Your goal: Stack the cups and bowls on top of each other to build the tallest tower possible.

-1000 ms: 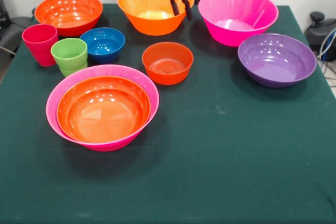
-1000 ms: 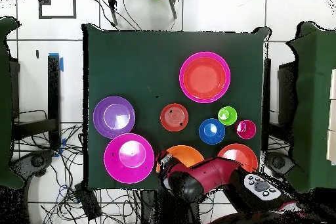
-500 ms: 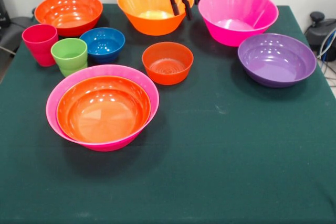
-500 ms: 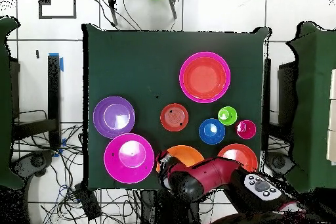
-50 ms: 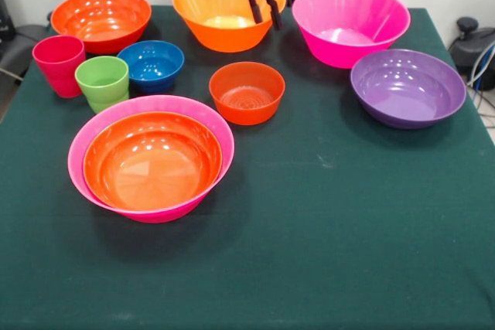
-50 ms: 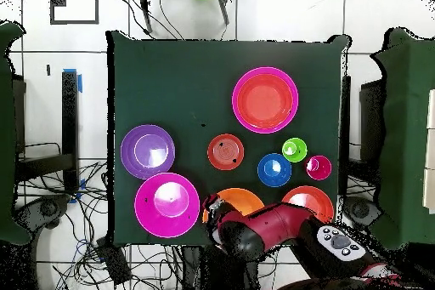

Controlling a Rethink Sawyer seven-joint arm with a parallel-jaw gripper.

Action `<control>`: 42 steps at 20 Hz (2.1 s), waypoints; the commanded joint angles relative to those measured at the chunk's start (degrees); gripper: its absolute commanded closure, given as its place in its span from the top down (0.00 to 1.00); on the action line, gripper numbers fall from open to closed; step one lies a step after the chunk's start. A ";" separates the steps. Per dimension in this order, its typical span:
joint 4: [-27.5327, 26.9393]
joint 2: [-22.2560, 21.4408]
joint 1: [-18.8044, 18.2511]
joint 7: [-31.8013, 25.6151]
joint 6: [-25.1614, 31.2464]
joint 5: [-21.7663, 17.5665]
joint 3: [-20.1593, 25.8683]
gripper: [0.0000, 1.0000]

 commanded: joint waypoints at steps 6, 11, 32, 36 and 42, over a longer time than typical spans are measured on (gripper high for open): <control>-2.86 -0.66 -0.30 -6.56 3.91 -0.76 4.89 1.00; -3.20 -0.49 0.77 -6.08 2.49 -1.90 3.93 0.00; 3.10 -8.65 -7.24 -10.10 8.28 3.19 14.69 0.00; 6.55 -13.72 -11.77 -12.07 10.60 6.25 21.43 0.00; 8.99 -19.26 -14.42 -11.30 9.94 7.14 26.09 0.00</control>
